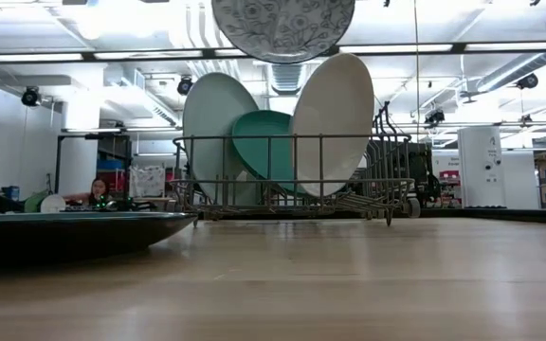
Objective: Sort dishes
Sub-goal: Put the white patterned plate into the dish rack
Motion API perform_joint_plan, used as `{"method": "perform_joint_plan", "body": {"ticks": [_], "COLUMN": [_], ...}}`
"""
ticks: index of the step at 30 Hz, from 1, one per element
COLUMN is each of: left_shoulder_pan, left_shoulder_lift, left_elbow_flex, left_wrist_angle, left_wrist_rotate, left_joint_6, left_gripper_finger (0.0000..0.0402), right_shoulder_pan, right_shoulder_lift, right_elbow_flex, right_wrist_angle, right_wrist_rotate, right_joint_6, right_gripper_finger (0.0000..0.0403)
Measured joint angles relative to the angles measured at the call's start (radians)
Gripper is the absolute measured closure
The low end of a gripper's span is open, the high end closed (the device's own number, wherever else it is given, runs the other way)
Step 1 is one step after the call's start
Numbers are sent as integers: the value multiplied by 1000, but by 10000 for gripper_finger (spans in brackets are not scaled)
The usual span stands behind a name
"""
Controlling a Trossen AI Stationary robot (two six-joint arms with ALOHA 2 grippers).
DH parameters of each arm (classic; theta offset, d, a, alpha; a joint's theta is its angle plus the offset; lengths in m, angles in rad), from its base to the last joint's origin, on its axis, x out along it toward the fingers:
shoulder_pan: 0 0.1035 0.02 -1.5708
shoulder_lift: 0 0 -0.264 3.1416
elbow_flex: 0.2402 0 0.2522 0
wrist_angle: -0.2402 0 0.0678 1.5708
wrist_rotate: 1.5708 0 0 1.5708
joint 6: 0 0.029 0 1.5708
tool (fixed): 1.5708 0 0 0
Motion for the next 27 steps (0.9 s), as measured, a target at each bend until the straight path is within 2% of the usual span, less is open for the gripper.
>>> {"method": "perform_joint_plan", "body": {"ticks": [3,7,12,15,18,23,27], "left_shoulder_pan": [0,0,0,0,0,0,0], "left_shoulder_lift": [-3,-18,-48,-63,-74,-86,-97], "left_elbow_flex": [-12,-40,-89,-96,-96,-96,-109], "left_wrist_angle": [-7,-37,-40,-40,-39,-46,-48], "left_wrist_rotate": [-32,-75,-116,-118,-120,-119,-117], "left_joint_6": [-7,-48,-78,-98,-111,-112,-115], "left_gripper_finger": [172,172,172,172,172,172,172], "right_shoulder_pan": [-43,-107,-183,-235,-291,-329,-332], "right_shoulder_lift": [-19,-8,34,96,163,277,358], "right_elbow_flex": [0,10,77,137,205,276,309], "right_wrist_angle": [19,14,11,-18,-55,-64,-132], "right_wrist_rotate": [-4,-41,-249,-344,-497,-643,-703], "right_joint_6": [-101,-139,-323,-368,-385,-483,-556], "right_gripper_finger": [403,403,403,403,403,403,403]}}
